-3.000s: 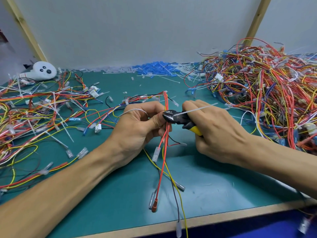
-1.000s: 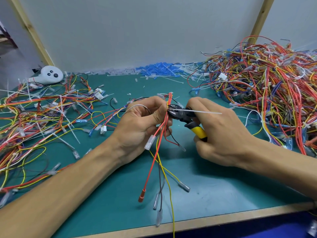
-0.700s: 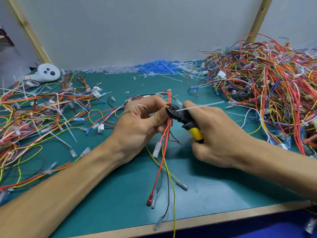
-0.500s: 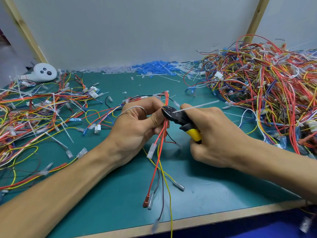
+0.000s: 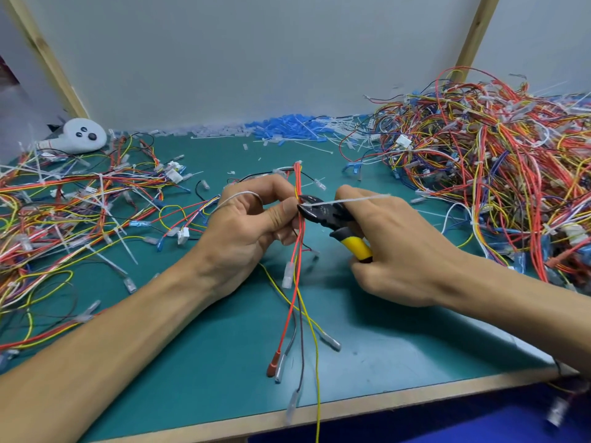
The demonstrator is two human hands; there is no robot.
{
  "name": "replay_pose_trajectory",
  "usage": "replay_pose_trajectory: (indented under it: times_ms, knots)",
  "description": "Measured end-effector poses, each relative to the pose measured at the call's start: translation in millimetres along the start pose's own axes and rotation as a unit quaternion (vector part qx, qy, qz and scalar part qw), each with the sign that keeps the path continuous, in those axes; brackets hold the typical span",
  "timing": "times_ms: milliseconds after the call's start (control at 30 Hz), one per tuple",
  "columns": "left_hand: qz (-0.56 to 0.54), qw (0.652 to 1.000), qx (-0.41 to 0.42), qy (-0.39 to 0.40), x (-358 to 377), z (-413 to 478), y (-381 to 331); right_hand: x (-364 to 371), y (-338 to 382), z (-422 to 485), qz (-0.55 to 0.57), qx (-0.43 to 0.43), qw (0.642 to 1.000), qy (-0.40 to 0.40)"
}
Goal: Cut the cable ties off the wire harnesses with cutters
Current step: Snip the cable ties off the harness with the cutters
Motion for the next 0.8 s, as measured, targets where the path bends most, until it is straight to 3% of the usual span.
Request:
replay_pose_trajectory:
  times_ms: [233,467,667,800]
  knots:
    - [0.080,0.992,0.081,-0.048,-3,1,-6,5,5,-7,0.069,0.062,0.996,0.009]
    - [0.217,0.957,0.184,-0.057,3,-5,-21,3,18,-13,0.138,0.138,0.978,0.068]
    - [0.281,0.924,0.255,-0.055,7,-8,-28,3,28,-17,0.178,0.126,0.972,0.084]
    - [0.290,0.920,0.254,-0.065,6,-8,-31,3,28,-20,0.236,0.147,0.952,0.130]
Point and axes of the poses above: each hand's wrist, its own z-axis towards the middle knuckle, its own x-axis out of the palm, y = z × x, the point moved 5 cm from there along z, towards the middle knuckle, and after that the axes turned 12 degrees about x, right-handed, at the moved point
